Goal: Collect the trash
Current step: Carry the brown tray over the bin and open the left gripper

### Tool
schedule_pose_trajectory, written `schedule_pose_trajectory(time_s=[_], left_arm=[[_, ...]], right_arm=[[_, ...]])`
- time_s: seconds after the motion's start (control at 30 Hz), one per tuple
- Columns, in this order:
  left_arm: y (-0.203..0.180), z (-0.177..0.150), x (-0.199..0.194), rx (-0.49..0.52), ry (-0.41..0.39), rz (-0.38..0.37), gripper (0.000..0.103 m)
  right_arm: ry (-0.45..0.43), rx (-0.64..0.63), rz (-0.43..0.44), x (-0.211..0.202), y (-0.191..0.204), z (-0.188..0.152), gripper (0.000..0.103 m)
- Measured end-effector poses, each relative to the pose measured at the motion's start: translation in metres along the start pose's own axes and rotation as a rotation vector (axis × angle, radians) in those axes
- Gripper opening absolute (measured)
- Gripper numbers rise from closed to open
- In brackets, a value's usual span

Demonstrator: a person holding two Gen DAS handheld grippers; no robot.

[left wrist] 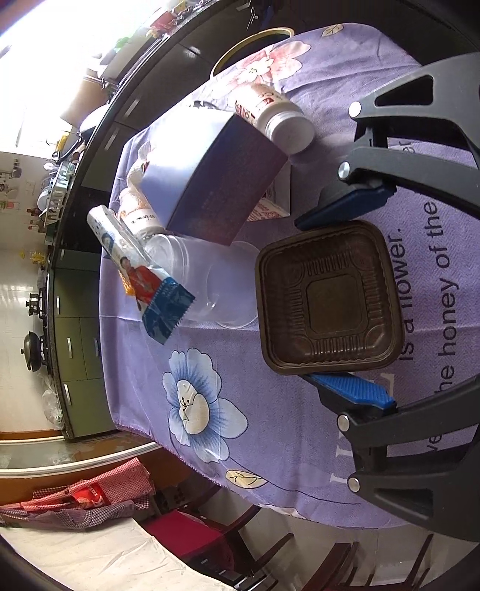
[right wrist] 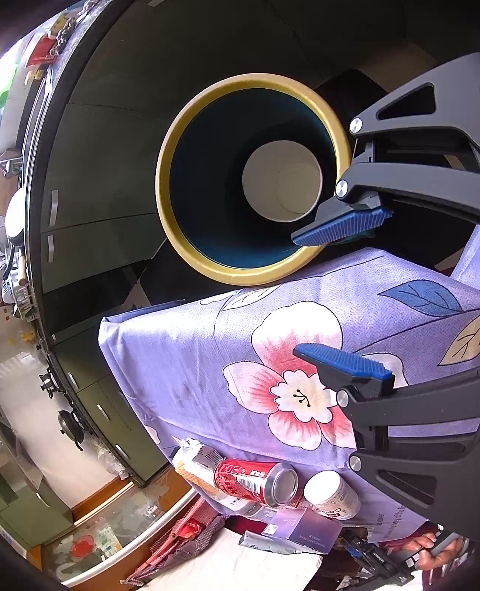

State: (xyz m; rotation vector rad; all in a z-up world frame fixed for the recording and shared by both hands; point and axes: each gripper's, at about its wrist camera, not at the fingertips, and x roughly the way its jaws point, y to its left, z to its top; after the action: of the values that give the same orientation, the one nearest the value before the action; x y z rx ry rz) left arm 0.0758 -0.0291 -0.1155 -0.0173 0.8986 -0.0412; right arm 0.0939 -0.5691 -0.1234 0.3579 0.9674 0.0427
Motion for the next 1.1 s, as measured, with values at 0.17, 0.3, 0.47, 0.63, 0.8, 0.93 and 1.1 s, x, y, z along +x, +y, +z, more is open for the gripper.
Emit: schedule_pose_trajectory(time_s=[0.17, 0.3, 0.47, 0.63, 0.8, 0.93, 1.1], left_arm=[[-0.015, -0.002, -0.026, 0.074, -0.016, -0.053, 0.069], [-0.037, -0.003, -0.045, 0.144, -0.025, -0.127, 0.069], [-0.088, 0.000, -0.062, 0.262, -0.044, -0.249, 0.069], [-0.156, 0.016, -0.061, 0.373, -0.057, -0.387, 0.069], [-0.240, 0.036, -0.043, 0.479, -0.033, -0.510, 0.069], [-0.312, 0.051, -0.025, 0.551, -0.024, -0.565, 0.070], [-0.391, 0.068, 0.012, 0.596, 0.010, -0.591, 0.070]], right_arm=[[-0.011, -0.005, 0.005, -0.004, -0.001, -0.001, 0.055], [-0.027, -0.003, 0.007, -0.010, -0.005, -0.002, 0.055], [-0.059, -0.004, 0.002, -0.024, -0.013, -0.002, 0.055], [-0.107, 0.014, -0.006, -0.046, -0.034, -0.005, 0.055], [-0.149, 0.035, -0.038, -0.070, -0.064, -0.012, 0.055], [-0.182, 0.067, -0.067, -0.087, -0.091, -0.019, 0.055], [-0.217, 0.115, -0.111, -0.103, -0.125, -0.028, 0.056]])
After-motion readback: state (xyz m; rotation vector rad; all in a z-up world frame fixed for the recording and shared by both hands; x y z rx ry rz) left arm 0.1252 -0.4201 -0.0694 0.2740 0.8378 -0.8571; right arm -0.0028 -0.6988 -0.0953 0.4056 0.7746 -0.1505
